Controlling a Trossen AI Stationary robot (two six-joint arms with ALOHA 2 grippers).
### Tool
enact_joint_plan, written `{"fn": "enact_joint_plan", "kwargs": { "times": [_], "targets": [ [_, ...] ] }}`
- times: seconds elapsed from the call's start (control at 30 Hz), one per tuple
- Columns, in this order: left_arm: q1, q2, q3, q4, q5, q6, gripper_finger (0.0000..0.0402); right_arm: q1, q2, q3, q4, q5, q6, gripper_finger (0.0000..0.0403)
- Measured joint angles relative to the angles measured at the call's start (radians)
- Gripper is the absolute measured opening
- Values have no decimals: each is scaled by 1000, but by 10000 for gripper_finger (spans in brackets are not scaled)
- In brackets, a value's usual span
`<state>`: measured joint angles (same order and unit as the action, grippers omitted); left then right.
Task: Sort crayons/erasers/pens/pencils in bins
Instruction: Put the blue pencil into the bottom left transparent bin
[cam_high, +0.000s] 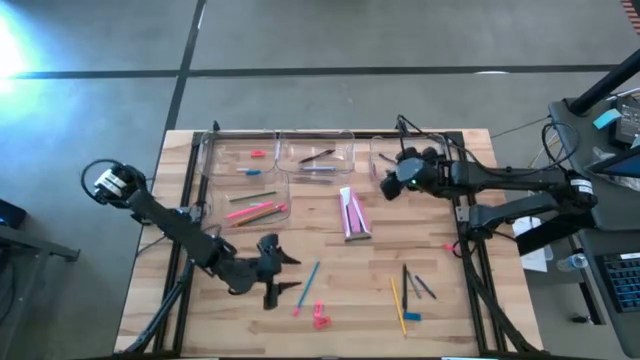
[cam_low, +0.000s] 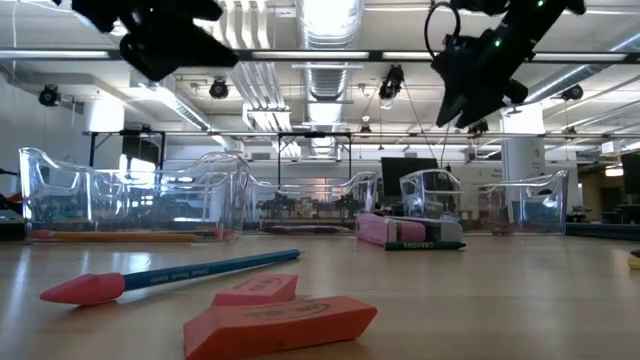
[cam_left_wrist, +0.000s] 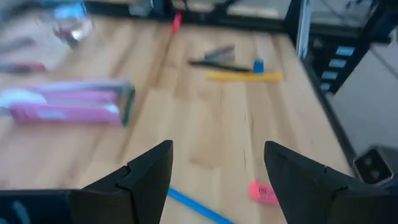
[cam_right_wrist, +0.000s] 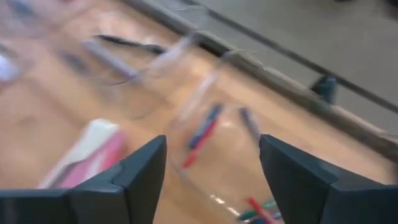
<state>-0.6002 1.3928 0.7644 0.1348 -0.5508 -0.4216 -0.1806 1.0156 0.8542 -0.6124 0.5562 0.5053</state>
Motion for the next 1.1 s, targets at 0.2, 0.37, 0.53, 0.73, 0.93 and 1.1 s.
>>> {"fn": "enact_joint_plan", "kwargs": {
  "times": [0.2, 0.37, 0.53, 0.73, 0.93, 1.1],
  "targets": [
    [-30, 172, 114, -178, 5, -171, 229, 185, -21, 3, 53, -4, 31, 249],
    [-49, 278, 208, -323, 37, -327, 206, 377, 7, 3, 148, 59, 27, 237],
    [-70, 358, 245, -339, 105, -426, 184, 528, 50, 3, 201, 175, 27, 228],
    [-77, 437, 286, -385, 147, -491, 160, 578, 77, 3, 207, 230, 45, 226],
    [-77, 465, 351, -459, 136, -515, 152, 577, 79, 3, 207, 233, 47, 226],
    [-77, 472, 417, -551, 122, -516, 152, 576, 79, 3, 208, 233, 50, 226]
  ]
}}
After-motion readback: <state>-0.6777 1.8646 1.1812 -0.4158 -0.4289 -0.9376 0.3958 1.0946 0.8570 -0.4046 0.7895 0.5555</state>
